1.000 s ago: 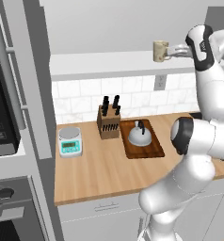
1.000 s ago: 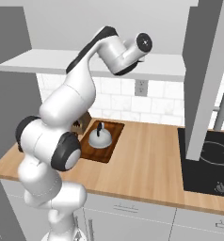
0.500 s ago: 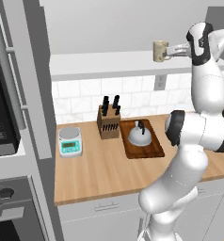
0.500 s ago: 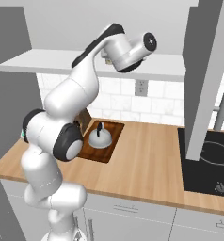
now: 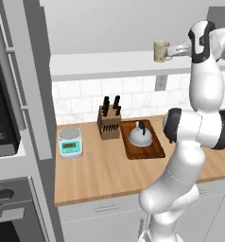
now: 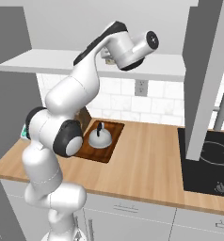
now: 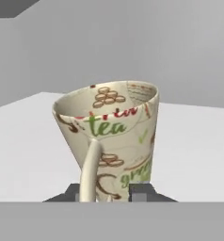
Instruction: Pick the kettle from the counter and place it on the tray. Then pick the mug from the cabinet and place it on the tray. Then close the cabinet doors.
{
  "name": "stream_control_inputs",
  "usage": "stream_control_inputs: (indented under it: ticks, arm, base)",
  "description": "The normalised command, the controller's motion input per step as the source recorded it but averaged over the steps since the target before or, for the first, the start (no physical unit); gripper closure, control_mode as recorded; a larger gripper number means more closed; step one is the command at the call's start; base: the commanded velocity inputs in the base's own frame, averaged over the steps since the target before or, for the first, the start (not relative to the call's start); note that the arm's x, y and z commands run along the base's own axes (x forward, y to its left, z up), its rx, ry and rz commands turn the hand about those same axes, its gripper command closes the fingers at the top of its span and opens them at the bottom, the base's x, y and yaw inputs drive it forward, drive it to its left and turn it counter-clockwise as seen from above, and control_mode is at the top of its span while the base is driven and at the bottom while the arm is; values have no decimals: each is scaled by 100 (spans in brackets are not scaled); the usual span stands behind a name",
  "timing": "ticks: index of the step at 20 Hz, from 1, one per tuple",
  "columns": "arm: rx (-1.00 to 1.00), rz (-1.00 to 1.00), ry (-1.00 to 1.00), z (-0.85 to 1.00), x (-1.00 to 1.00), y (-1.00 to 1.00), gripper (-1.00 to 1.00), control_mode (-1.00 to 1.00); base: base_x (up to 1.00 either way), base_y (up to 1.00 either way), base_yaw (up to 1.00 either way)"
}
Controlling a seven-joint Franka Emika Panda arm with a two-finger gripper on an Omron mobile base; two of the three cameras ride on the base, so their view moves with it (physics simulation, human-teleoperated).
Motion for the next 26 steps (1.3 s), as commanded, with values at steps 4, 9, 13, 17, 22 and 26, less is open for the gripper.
stream_control_inputs:
  ticks: [4, 9, 13, 17, 22, 26]
  arm:
    - [0, 0, -21, -2, -25, 33, 100, -100]
    - [0, -1, -25, 0, -47, 53, 100, -100]
    - [0, -3, -19, 0, -63, 56, 100, -100]
    - [-7, -7, -9, 0, -72, 55, 100, -100]
    - [-12, -18, 0, 7, -96, 22, 100, -100]
    - [-11, -18, 0, 7, -100, 0, 100, -100]
  base:
    - [0, 0, 0]
    - [0, 0, 0]
    - [0, 0, 0]
    - [0, 0, 0]
    - [0, 0, 0]
    - [0, 0, 0]
